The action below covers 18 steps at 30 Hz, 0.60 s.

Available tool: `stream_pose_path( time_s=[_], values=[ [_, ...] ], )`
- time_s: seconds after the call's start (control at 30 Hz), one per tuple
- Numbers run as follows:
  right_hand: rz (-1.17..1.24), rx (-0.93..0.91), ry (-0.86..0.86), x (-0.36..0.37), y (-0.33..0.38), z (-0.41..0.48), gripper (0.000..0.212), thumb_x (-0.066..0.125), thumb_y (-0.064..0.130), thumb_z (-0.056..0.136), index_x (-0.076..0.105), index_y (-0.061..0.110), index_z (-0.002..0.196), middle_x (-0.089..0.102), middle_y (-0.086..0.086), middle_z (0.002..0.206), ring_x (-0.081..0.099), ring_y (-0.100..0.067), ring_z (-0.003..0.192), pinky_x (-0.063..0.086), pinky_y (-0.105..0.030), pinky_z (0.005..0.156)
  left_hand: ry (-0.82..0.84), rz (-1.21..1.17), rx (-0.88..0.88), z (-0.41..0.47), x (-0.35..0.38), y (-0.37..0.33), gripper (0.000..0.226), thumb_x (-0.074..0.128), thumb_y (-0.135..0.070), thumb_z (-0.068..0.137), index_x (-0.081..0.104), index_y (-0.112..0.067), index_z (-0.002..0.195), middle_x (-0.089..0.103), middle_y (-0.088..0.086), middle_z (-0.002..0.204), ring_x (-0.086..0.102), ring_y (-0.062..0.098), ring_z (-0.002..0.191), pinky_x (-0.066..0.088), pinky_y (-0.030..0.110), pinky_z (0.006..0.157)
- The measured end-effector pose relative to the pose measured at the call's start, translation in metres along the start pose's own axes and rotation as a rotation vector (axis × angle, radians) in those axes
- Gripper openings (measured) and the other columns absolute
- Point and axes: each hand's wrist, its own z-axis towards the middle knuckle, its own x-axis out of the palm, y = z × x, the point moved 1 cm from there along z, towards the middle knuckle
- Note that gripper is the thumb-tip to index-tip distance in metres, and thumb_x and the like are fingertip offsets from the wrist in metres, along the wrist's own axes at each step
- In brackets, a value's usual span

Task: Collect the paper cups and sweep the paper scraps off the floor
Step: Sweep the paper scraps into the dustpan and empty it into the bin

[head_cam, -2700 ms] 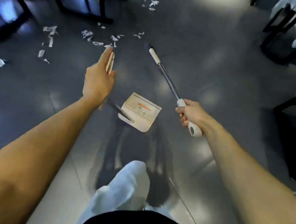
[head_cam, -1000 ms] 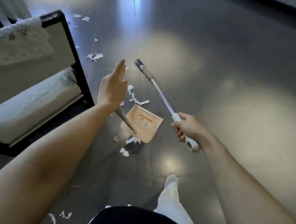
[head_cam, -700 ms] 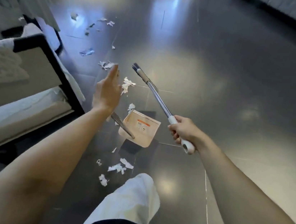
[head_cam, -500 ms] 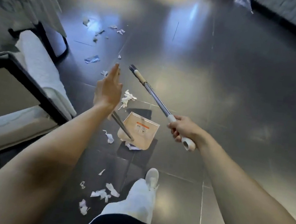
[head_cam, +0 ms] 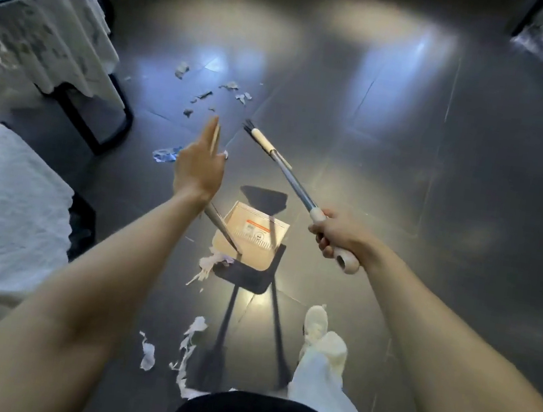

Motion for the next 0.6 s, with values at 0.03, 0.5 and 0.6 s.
stream_pose_path(
  time_s=[0.03, 0.5, 0.6],
  values=[
    [-0.032, -0.008, 0.01, -0.018, 0.017, 0.032, 0.017, 0.04, 0.003, 0.093, 0.051, 0.014, 0.087, 0.047, -0.007, 0.066, 0.04, -0.009, 0.043, 0.036, -0.018, 0.035, -0.021, 0.007, -0.027, 0.029, 0.018, -0.012, 0.065, 0.058, -0.013, 0.092, 0.03, -0.029, 0.149, 0.06, 0.014, 0.128, 0.057, 0.035, 0.114, 0.043, 0.042, 0.097],
    [-0.195, -0.035, 0.234, -0.167, 0.284, 0.435, 0.016, 0.042, -0.001, 0.092, 0.054, 0.009, 0.098, 0.047, -0.003, 0.064, 0.039, -0.004, 0.034, 0.034, -0.016, 0.034, -0.171, -0.023, -0.302, 0.419, 0.155, -0.066, 0.061, 0.054, -0.016, 0.097, 0.026, -0.037, 0.148, 0.059, 0.017, 0.125, 0.058, 0.036, 0.102, 0.05, 0.051, 0.087],
    [-0.228, -0.033, 0.266, -0.179, 0.343, 0.52, 0.018, 0.043, -0.001, 0.092, 0.054, 0.009, 0.102, 0.049, -0.002, 0.066, 0.039, -0.004, 0.034, 0.036, -0.016, 0.034, -0.182, -0.023, -0.35, 0.509, 0.186, -0.06, 0.06, 0.053, -0.015, 0.097, 0.027, -0.037, 0.146, 0.061, 0.017, 0.119, 0.058, 0.034, 0.094, 0.051, 0.049, 0.081]
  ],
)
